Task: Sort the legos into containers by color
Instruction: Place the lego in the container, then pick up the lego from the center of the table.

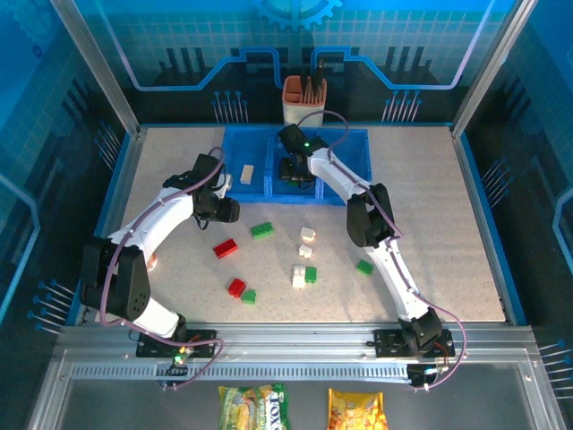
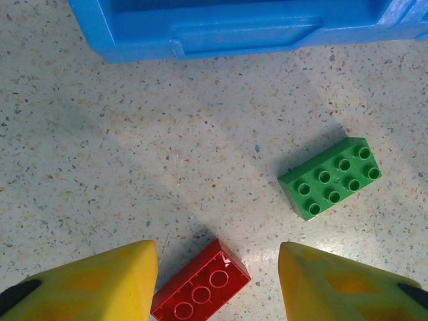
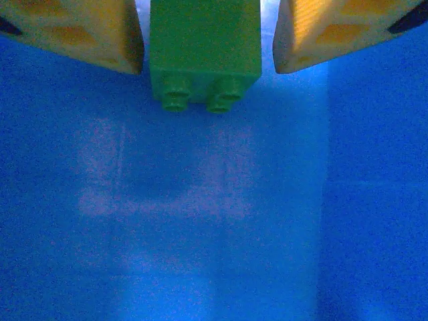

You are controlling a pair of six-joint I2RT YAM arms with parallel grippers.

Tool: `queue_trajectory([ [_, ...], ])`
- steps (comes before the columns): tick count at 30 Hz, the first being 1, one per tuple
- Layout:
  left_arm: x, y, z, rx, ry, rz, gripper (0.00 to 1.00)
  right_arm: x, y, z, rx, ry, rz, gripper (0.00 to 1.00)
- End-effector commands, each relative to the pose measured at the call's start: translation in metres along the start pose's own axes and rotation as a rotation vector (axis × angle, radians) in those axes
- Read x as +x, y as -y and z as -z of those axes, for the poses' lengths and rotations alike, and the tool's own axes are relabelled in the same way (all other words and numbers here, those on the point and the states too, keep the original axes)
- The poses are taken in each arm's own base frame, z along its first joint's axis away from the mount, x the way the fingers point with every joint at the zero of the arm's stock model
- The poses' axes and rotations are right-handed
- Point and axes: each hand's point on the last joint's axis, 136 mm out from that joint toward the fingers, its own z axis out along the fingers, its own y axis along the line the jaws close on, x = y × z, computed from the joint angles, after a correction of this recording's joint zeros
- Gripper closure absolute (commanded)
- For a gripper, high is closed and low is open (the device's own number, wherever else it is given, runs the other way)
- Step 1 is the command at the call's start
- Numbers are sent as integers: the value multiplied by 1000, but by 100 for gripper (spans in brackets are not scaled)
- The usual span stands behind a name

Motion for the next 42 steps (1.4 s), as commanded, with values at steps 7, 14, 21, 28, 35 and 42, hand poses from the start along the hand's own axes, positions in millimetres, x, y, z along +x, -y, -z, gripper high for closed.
queue_trajectory([
  [7,-7,10,19,43,13,-30,48,-15,-18,78,-71,65,25,44],
  [14,-5,16,27,39,-12,-7,48,-9,-30,110,-125,76,26,44],
  [21,12,19,25,22,-92,13,48,7,-36,144,-153,85,57,44],
  [28,43,14,12,-7,-188,-28,47,26,-18,169,-159,95,52,44],
  [35,69,35,5,11,-236,-21,47,54,6,177,-149,77,41,44],
  [42,85,91,-7,80,-258,-31,47,82,39,171,-107,37,9,44],
])
